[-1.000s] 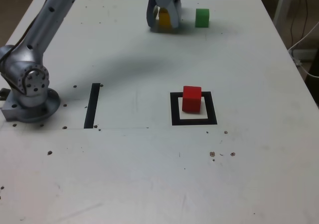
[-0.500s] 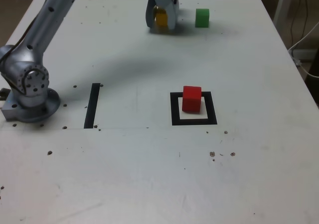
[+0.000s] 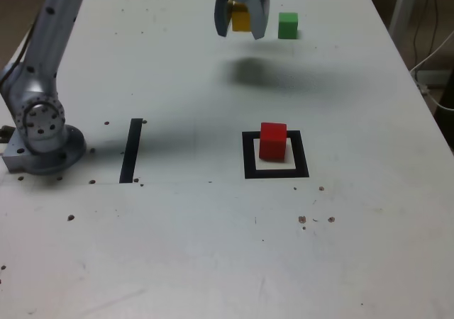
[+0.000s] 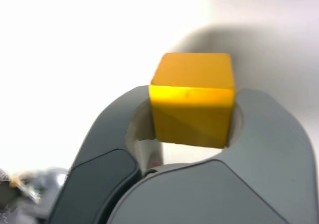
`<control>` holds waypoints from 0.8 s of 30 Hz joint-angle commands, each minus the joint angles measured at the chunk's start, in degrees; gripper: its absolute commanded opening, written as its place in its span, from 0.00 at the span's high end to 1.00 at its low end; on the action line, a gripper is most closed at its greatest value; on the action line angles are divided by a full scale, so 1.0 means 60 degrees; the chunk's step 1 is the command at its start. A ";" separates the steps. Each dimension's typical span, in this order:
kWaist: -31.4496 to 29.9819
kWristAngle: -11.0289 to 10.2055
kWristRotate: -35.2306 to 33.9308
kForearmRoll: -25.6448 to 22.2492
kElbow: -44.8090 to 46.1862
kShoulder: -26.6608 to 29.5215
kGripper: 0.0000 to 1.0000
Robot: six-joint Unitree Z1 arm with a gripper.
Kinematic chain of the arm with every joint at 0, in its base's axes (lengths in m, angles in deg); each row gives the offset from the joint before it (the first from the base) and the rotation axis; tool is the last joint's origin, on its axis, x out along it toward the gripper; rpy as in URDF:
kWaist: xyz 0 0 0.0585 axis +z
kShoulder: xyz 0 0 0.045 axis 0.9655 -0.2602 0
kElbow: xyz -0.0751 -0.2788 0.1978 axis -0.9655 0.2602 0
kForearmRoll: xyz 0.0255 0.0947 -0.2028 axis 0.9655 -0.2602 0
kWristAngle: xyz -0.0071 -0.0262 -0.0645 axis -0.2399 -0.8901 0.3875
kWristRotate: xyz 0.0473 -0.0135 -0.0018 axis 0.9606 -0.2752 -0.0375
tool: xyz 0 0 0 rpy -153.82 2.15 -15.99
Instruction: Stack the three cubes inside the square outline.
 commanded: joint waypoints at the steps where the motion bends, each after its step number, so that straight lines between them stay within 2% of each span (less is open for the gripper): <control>1: -0.0429 0.0188 -0.0373 0.0109 0.0414 0.0517 0.71; 11: -0.2702 0.1098 -0.2348 0.0641 0.1927 0.1502 0.71; 18: -0.4086 0.1319 -0.3468 0.0968 0.2457 0.1609 0.71; 24: -0.4832 0.1434 -0.4017 0.1114 0.2546 0.1547 0.71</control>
